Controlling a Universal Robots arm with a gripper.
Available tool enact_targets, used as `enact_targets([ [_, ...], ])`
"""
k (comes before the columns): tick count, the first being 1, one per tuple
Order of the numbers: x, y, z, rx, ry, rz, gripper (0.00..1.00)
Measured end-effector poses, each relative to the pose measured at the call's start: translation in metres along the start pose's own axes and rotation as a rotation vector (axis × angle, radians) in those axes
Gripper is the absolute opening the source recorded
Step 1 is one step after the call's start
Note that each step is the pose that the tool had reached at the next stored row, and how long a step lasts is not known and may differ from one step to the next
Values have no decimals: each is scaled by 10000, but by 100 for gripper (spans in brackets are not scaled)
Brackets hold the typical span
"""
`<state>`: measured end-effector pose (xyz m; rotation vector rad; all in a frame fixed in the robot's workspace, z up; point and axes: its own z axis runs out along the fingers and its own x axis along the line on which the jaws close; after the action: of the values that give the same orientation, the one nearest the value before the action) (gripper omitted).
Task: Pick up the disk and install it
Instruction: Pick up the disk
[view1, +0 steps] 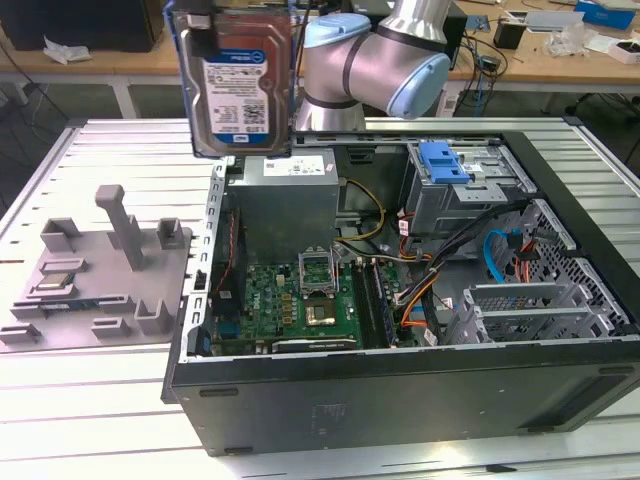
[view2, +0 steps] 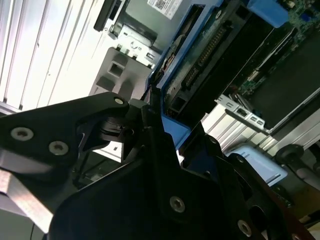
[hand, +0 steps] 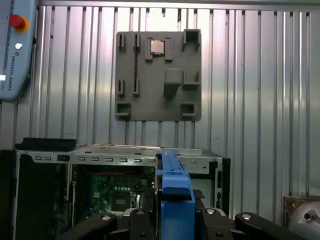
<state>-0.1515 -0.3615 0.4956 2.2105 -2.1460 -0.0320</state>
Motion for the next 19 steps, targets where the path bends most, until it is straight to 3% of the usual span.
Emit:
enact_targets([
  [10,188,-402,-40,3,-45,-1,37],
  [13,284,-596,-62,4,-89,-5,37],
  [19,408,-813,-85,6,-143,-8,37],
])
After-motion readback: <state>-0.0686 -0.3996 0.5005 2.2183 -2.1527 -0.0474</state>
